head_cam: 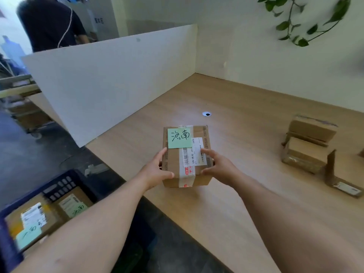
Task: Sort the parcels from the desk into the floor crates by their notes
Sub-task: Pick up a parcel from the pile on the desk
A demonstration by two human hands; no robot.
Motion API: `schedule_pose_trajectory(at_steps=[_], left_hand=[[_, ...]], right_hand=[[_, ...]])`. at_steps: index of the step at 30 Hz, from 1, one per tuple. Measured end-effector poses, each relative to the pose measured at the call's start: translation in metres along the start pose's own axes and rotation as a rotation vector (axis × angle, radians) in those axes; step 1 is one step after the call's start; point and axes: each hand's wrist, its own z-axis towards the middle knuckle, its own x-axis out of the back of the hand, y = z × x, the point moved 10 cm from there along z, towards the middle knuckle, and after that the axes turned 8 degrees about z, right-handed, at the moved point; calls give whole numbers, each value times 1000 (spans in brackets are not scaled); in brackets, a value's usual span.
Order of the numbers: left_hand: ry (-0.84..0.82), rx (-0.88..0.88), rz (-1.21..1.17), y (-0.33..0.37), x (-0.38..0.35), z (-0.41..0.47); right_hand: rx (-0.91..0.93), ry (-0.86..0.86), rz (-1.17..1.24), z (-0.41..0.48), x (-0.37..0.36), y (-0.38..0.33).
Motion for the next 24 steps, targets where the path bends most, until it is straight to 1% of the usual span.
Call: schedule_pose_trajectory(at_steps=[6, 13, 24], left_hand=[[88, 63, -1, -42, 37, -40], [211, 122, -72, -103, 68, -86], [371, 302, -179, -234, 134, -181]], right_hand=[[46, -140, -36, 0, -64, -27], [78, -257, -139, -6, -140, -47], [151, -445, -374, -30, -310, -83]])
